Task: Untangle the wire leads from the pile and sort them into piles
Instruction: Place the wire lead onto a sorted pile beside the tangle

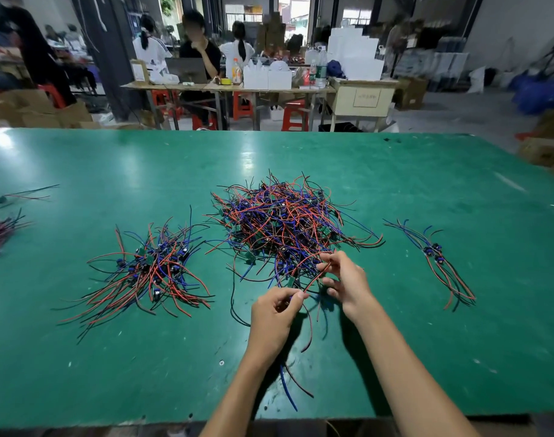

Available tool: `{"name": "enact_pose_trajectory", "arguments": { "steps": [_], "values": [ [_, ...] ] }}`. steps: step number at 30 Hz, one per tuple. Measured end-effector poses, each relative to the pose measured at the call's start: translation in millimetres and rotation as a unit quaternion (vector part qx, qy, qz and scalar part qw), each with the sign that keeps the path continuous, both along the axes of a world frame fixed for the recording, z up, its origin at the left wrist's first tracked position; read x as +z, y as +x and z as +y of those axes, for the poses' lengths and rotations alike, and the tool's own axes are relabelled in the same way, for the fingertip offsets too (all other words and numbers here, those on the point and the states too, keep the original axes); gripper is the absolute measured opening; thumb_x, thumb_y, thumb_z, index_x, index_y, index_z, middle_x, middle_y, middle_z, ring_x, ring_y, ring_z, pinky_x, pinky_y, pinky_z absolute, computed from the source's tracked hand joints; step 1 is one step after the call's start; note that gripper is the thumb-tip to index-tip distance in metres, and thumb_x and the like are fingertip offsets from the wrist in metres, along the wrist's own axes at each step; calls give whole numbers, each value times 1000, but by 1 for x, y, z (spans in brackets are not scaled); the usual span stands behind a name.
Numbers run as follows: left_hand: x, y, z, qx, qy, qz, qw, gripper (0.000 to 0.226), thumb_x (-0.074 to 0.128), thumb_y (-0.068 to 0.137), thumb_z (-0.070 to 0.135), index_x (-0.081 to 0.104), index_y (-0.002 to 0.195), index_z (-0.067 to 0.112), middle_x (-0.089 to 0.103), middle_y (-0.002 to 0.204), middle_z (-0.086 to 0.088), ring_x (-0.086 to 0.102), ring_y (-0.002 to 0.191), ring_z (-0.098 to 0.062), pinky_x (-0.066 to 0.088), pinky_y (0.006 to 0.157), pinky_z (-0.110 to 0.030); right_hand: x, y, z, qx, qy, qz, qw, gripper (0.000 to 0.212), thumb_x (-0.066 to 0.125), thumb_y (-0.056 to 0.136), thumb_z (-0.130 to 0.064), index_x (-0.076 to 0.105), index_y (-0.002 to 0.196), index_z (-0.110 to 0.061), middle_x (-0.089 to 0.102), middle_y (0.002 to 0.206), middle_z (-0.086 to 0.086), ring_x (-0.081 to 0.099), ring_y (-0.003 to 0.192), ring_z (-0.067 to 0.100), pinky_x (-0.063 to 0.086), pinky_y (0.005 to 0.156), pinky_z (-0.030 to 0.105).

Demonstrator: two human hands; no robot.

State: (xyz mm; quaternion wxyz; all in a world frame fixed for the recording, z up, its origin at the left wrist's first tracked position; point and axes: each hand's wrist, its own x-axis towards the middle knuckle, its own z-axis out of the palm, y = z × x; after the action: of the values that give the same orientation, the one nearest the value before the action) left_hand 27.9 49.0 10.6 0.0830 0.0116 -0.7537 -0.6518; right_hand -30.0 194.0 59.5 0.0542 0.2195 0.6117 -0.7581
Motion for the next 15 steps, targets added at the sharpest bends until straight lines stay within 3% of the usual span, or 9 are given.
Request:
{"name": "enact_pose_trajectory", "arguments": {
  "steps": [4,7,11,15],
  "values": [
    [8,1,1,-19,155,-47,987,12,73,92,18,78,103,20,69,79,-7,57,52,-19,49,47,-28,-5,10,15,20,27,83,996,24,49,104,-26,71,106,-19,80,92,1,71,62,13,48,49,17],
    [15,-2,-7,-63,204,-82,973,26,68,95,14,68,121,17,71,95,-18,53,50,-15,48,44,-25,-11,15,24,2,-15,120,993,27,40,110,-29,64,112,-18,79,98,4,76,69,18,55,51,19],
    [19,-6,-23,-123,102,-114,981,27,66,96,5,65,120,17,77,97,-14,50,50,-11,43,45,-20,-25,21,35,-60,-93,139,984,25,38,111,-27,59,108,-14,79,96,8,75,70,17,58,57,21],
    [21,-11,-28,-69,-24,-65,995,22,75,90,15,71,110,23,77,87,-7,53,58,-13,49,54,-25,-33,22,40,-120,-154,173,965,25,37,111,-24,57,101,-14,79,91,8,73,68,12,58,63,19]
  ]
}}
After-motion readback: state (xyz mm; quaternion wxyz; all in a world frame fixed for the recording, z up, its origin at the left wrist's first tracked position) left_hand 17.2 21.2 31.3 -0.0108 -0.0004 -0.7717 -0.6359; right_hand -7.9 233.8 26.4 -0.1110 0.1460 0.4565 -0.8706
